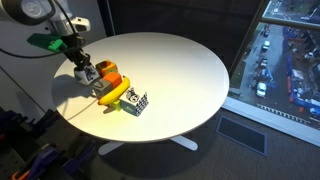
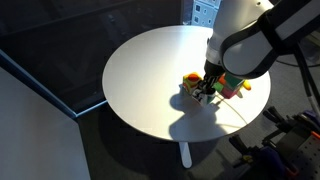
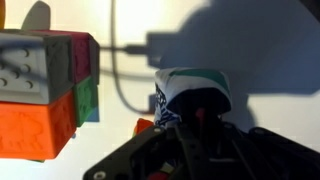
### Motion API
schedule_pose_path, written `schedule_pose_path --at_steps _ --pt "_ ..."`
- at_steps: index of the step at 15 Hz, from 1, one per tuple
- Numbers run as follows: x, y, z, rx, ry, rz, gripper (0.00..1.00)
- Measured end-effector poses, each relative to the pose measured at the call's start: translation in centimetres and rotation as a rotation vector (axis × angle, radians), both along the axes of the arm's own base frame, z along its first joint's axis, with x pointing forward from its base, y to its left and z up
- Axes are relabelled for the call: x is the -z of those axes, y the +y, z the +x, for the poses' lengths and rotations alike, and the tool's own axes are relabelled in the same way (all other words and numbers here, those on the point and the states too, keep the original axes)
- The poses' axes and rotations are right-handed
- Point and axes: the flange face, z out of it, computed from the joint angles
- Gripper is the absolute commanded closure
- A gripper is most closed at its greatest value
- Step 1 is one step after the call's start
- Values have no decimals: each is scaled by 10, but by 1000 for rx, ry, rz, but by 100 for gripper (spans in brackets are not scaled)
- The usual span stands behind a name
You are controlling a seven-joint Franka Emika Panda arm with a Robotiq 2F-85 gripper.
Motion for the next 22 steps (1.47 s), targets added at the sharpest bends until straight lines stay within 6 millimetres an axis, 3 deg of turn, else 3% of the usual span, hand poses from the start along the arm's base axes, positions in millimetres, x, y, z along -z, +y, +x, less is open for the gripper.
schedule_pose_path --at_steps 18,19,22 --pt "-1 13 12 19 -17 6 95" --pt "0 13 13 19 -17 6 81" --pt "1 13 12 19 -14 6 81"
